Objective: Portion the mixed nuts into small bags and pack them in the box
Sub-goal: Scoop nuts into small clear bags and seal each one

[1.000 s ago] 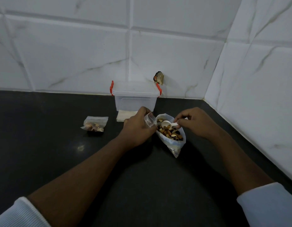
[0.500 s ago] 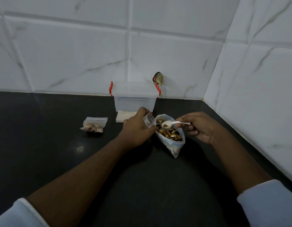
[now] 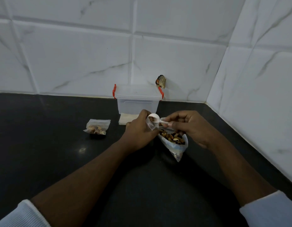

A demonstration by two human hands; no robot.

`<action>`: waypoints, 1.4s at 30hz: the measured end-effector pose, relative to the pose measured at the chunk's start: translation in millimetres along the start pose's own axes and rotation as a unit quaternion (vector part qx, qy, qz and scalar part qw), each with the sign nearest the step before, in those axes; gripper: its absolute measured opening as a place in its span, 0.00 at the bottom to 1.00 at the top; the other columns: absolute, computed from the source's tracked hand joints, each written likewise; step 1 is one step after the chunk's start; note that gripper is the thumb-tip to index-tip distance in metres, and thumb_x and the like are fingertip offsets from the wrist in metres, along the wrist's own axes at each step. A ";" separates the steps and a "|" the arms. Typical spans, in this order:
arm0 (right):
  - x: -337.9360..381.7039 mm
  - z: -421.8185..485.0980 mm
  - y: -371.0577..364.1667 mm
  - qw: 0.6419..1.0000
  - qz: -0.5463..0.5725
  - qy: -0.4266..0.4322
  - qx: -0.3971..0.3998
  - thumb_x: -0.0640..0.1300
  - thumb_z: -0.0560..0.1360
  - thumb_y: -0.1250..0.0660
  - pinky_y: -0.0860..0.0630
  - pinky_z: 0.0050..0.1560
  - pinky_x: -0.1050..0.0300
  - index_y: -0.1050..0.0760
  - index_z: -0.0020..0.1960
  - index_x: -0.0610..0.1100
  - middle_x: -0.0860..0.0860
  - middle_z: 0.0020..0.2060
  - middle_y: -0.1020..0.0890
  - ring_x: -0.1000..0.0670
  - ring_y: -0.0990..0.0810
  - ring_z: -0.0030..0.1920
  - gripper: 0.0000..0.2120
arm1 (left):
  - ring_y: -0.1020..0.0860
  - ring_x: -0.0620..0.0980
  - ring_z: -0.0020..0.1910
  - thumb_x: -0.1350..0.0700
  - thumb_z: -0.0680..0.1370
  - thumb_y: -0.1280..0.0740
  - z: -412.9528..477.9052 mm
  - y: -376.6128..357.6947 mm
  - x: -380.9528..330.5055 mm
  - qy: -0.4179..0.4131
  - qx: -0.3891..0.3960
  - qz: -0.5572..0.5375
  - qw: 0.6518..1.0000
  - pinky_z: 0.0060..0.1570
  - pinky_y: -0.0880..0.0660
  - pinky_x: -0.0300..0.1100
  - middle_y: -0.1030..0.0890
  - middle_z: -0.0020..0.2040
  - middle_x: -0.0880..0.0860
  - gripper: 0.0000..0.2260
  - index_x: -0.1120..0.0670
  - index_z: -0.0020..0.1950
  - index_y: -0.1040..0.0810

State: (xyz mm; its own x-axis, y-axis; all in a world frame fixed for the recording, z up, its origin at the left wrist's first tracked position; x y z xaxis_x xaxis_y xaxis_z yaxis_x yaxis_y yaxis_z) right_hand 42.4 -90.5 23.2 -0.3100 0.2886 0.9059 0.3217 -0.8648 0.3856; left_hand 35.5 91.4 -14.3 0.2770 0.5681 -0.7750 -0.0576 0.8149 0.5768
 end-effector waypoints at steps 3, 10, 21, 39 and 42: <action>2.8 -1.1 -2.8 0.997 -0.076 0.023 0.012 0.32 0.77 0.29 0.20 0.52 0.63 0.15 0.55 0.45 0.56 0.52 0.12 0.56 0.14 0.54 0.13 | 0.22 0.49 0.57 0.47 0.77 0.27 0.6 -0.4 0.4 -0.002 -0.001 0.005 1.000 0.66 0.28 0.62 0.24 0.52 0.40 0.19 0.42 0.61 0.34; 13.6 -2.9 24.3 0.980 -0.173 0.057 -0.079 0.38 0.77 0.29 0.23 0.46 0.65 0.15 0.52 0.50 0.57 0.45 0.13 0.58 0.16 0.47 0.09 | 0.21 0.48 0.58 0.42 0.74 0.29 0.2 -0.6 0.0 -0.010 0.001 -0.004 1.000 0.66 0.28 0.62 0.24 0.53 0.38 0.21 0.41 0.62 0.35; -17.8 3.4 33.0 0.901 -0.430 -0.051 -0.024 0.41 0.79 0.33 0.24 0.43 0.59 0.16 0.52 0.51 0.53 0.47 0.16 0.54 0.19 0.46 0.08 | 0.21 0.41 0.43 0.43 0.80 0.31 -4.8 -0.7 -9.1 -0.018 0.044 -0.112 0.993 0.39 0.25 0.36 0.23 0.51 0.48 0.21 0.46 0.65 0.38; 38.3 -5.5 -52.1 0.948 -0.285 0.139 -0.006 0.38 0.77 0.29 0.26 0.47 0.69 0.15 0.53 0.50 0.59 0.46 0.15 0.60 0.19 0.47 0.09 | 0.19 0.55 0.59 0.32 0.82 0.49 -18.0 49.9 9.3 0.142 -0.060 -0.326 0.933 0.60 0.23 0.55 0.19 0.61 0.55 0.29 0.51 0.69 0.27; 43.0 -5.1 -45.5 0.946 -0.285 0.151 -0.043 0.39 0.78 0.29 0.27 0.46 0.69 0.16 0.53 0.48 0.59 0.45 0.16 0.60 0.19 0.46 0.07 | 0.18 0.56 0.58 0.37 0.83 0.40 -21.4 55.9 19.8 0.119 -0.075 -0.310 0.940 0.61 0.22 0.56 0.18 0.61 0.57 0.20 0.51 0.65 0.26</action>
State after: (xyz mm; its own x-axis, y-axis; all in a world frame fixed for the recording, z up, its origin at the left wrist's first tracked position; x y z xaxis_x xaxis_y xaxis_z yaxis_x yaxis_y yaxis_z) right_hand 9.9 -40.8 43.7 -0.6565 0.5982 0.4595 -0.0440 -0.6384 0.7684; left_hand 17.3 150.6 -2.9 0.0809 -0.0267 -0.9964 -0.0943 0.9950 -0.0343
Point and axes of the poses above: each hand's wrist, its own z-axis towards the middle knuckle, its own y-axis out of the back of the hand, x = y × z, the point moved 7 cm from there along z, towards the middle knuckle
